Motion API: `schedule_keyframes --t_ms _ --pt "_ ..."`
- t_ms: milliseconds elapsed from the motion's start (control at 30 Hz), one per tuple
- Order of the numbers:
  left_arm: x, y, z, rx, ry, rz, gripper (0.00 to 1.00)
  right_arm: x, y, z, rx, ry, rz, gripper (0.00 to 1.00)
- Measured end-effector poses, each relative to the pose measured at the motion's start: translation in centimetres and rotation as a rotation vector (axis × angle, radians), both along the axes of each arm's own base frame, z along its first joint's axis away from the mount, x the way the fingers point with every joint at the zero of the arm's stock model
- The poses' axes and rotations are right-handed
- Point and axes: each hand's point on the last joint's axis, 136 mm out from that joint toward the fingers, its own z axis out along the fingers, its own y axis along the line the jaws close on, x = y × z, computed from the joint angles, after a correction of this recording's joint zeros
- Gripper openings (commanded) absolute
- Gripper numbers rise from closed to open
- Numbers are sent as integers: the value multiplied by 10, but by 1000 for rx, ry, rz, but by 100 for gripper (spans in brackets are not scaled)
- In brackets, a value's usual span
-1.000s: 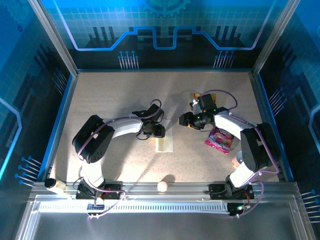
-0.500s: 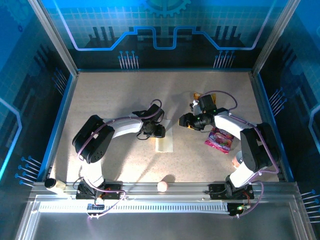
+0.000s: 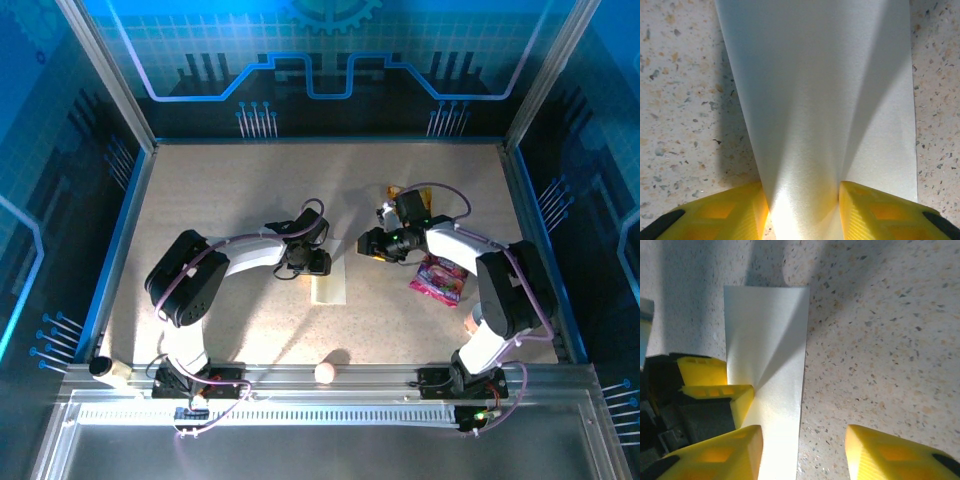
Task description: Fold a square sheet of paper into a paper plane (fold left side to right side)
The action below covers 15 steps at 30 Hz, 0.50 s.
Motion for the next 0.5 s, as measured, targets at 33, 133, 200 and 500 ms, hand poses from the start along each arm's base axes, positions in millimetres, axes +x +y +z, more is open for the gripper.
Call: schedule_keyframes --t_ms 33,133,200,500 --pt "0 0 0 0 0 -1 43 -1 3 -3 5 9 9 35" --pt "0 0 0 2 -1 0 43 -4 16 -10 22 33 38 25" --pt "0 0 0 3 -2 0 43 -7 26 -14 38 50 60 19" --pt "0 0 0 5 -4 -1 43 -2 57 -27 78 75 107 3"
